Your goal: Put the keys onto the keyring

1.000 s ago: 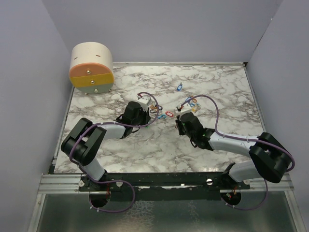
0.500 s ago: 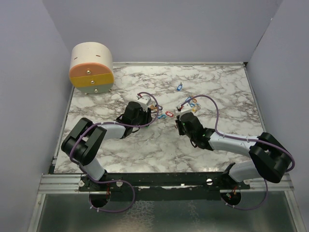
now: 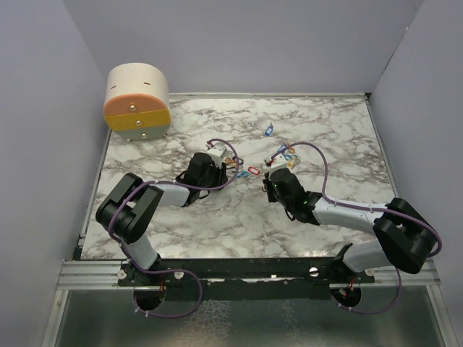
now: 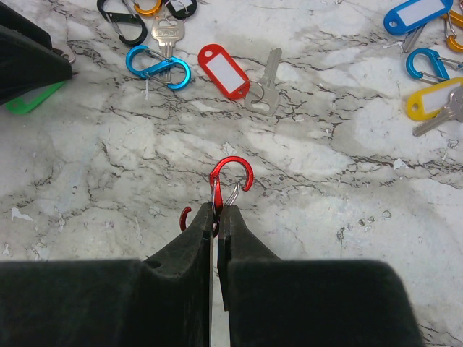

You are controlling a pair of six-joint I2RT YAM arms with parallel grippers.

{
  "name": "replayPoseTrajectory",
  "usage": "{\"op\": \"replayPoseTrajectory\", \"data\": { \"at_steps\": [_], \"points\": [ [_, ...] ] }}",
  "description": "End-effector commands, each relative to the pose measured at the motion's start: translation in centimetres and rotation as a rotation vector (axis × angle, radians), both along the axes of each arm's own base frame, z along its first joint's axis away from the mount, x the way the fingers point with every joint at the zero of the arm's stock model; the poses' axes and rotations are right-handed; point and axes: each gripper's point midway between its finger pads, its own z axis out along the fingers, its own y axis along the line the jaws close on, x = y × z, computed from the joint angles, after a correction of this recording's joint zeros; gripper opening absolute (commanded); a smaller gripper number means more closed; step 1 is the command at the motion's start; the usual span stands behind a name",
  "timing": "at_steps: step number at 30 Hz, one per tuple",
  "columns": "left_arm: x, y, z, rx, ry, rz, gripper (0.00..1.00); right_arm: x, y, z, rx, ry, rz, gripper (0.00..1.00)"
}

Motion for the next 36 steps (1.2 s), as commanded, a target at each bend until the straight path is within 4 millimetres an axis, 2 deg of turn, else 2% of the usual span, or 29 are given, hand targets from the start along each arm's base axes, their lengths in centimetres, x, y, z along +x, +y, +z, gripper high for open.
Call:
{"op": "replayPoseTrajectory", "data": {
  "at_steps": [1, 13, 19, 21, 27, 36],
  "points": [
    [0.8, -0.4, 0.5, -0.012, -0.024, -0.012, 0.35, 0.5, 0.0, 1.1, 0.026, -0.044, -0.024, 0.01],
    [0.8, -0.6, 0.7, -0.019, -0.03, -0.02, 0.26, 0.6, 0.0, 1.1, 0.024, -0.044, -0.023, 0.01],
    [0.8, -0.7, 0.7, -0.023, -0.029, -0.023, 0.16, 0.6, 0.1, 1.0, 0.022, -0.042, -0.022, 0.01],
    [0.7, -0.6, 0.8, -0.023, -0.03, -0.022, 0.1, 0.6, 0.1, 1.1, 0.024, -0.044, -0.024, 0.01],
    [0.5, -0.4, 2.1, -0.043, -0.053, -0.007, 0.0, 0.7, 0.1, 1.1, 0.023, -0.044, -0.022, 0.01],
    [0.0, 0.3, 4.5, -0.075, -0.104, 0.019, 0.0, 0.7, 0.2, 1.1, 0.024, -0.044, -0.021, 0.01]
  ]
}}
